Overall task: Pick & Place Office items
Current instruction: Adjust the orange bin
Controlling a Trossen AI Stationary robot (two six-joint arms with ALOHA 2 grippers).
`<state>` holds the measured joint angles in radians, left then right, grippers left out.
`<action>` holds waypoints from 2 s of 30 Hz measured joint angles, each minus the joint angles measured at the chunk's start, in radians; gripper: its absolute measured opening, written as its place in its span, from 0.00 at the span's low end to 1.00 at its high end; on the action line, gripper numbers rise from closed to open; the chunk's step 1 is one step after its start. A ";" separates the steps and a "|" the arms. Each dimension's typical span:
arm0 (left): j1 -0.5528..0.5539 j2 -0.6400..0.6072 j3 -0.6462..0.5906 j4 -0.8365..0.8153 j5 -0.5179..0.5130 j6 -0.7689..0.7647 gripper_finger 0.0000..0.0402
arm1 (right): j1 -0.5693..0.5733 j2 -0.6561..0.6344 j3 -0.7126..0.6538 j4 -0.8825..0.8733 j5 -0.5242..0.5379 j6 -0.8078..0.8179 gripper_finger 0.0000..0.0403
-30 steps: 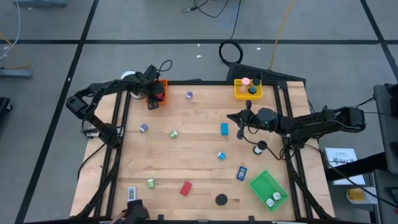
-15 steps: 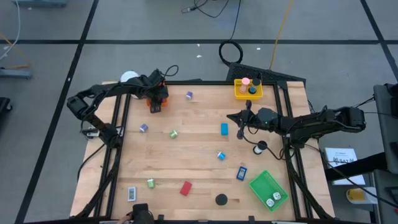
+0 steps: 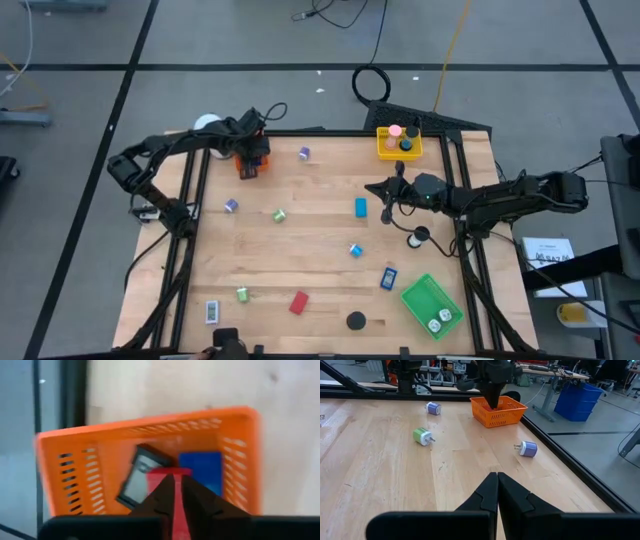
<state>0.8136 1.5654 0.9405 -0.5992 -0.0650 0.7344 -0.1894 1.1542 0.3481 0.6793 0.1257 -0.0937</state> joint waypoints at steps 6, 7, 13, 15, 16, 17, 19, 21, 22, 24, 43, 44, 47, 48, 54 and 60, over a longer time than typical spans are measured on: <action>-0.015 -0.011 0.000 -0.017 -0.178 -0.019 0.01 | 0.000 0.000 0.000 -0.003 0.000 0.000 0.00; -0.009 -0.011 0.000 -0.018 -0.211 -0.027 0.02 | 0.000 0.000 0.000 -0.003 0.000 0.000 0.00; 0.037 0.009 0.000 0.112 -0.300 -0.083 0.02 | 0.000 0.000 0.000 -0.003 0.000 0.002 0.00; 0.046 0.020 0.000 0.166 -0.294 -0.081 0.01 | 0.000 0.000 0.000 -0.003 0.000 0.002 0.00; 0.048 0.027 0.000 0.190 -0.294 -0.081 0.01 | 0.000 0.000 0.000 -0.003 0.000 0.002 0.00; 0.050 0.034 0.000 0.210 -0.292 -0.081 0.01 | 0.000 0.000 0.000 -0.003 0.000 0.002 0.00; 0.051 0.050 0.000 0.240 -0.272 -0.088 0.02 | 0.000 0.000 0.000 -0.003 0.000 0.002 0.00; 0.051 0.075 0.000 0.253 -0.253 -0.089 0.02 | 0.000 0.000 0.000 -0.003 0.000 0.002 0.00; 0.051 0.090 0.000 0.261 -0.252 -0.088 0.01 | 0.000 0.000 0.000 -0.003 0.000 0.002 0.00; 0.051 0.119 0.000 0.284 -0.250 -0.090 0.01 | 0.000 0.000 0.000 -0.003 0.000 0.002 0.00; -0.022 0.155 0.001 0.454 -0.152 -0.116 0.01 | 0.000 0.000 0.000 -0.002 0.000 0.003 0.00; -0.025 0.155 0.001 0.460 -0.152 -0.116 0.01 | 0.000 0.000 0.000 -0.002 0.000 0.003 0.00; -0.025 0.155 0.001 0.482 -0.152 -0.117 0.03 | 0.000 0.000 0.000 -0.002 0.000 0.003 0.00; -0.025 0.155 0.001 0.489 -0.153 -0.124 0.03 | 0.000 0.000 0.000 -0.002 0.000 0.003 0.00; 0.004 0.154 0.006 0.491 -0.228 -0.170 0.01 | 0.000 0.000 0.000 -0.002 0.000 0.003 0.00; 0.054 0.154 0.044 0.418 -0.282 -0.247 0.01 | 0.000 0.000 0.000 -0.002 0.000 0.003 0.00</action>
<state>0.8673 1.7195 0.9848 -0.1811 -0.3466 0.4877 -0.1892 1.1542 0.3481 0.6769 0.1261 -0.0910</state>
